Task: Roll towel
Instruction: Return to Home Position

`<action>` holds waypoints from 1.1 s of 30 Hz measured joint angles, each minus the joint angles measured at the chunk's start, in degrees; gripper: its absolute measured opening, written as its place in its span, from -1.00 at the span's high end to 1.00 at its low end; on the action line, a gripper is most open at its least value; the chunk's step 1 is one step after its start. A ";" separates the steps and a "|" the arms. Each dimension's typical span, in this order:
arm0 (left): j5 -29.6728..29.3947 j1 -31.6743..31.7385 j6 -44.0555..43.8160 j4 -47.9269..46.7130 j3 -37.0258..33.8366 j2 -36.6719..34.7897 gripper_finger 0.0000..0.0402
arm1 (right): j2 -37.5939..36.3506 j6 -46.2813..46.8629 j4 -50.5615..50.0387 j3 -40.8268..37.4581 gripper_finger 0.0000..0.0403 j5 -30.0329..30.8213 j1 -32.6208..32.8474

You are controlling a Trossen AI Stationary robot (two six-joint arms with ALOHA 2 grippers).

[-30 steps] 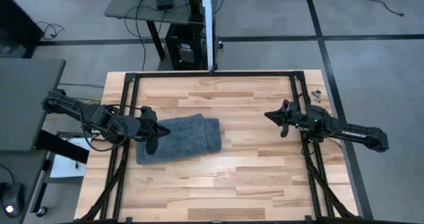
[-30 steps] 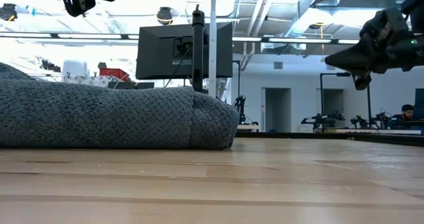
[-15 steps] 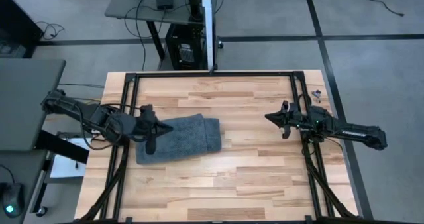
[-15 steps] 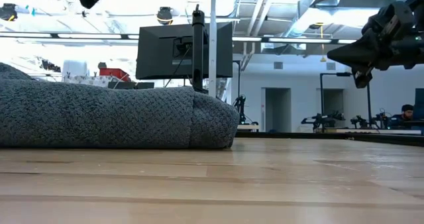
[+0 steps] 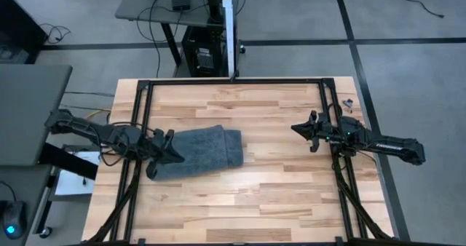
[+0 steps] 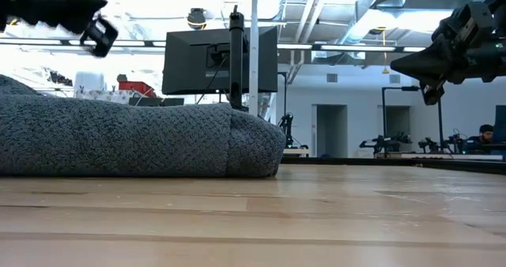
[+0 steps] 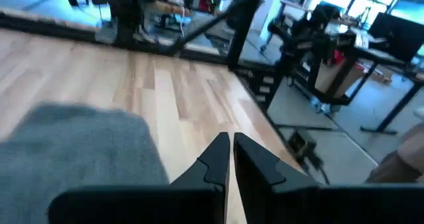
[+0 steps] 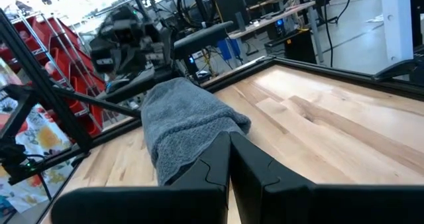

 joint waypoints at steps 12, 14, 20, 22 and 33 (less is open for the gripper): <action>-2.13 2.47 3.07 -1.54 -9.90 -19.47 0.97 | 0.00 0.00 0.02 0.00 1.00 -0.04 0.02; -2.97 2.91 3.15 -1.52 -11.50 -22.12 0.97 | 0.00 0.00 0.01 0.00 1.00 -0.04 0.02; -4.73 4.99 3.01 0.42 -13.44 -23.04 0.97 | 0.02 0.09 0.04 0.00 1.00 -0.13 0.02; -4.72 5.77 4.94 0.43 -13.47 -23.05 0.97 | 0.00 0.15 0.21 0.00 1.00 -0.15 0.02; -4.56 6.21 5.86 0.39 -13.61 -23.06 0.97 | 0.00 0.07 0.26 0.00 1.00 -0.15 0.02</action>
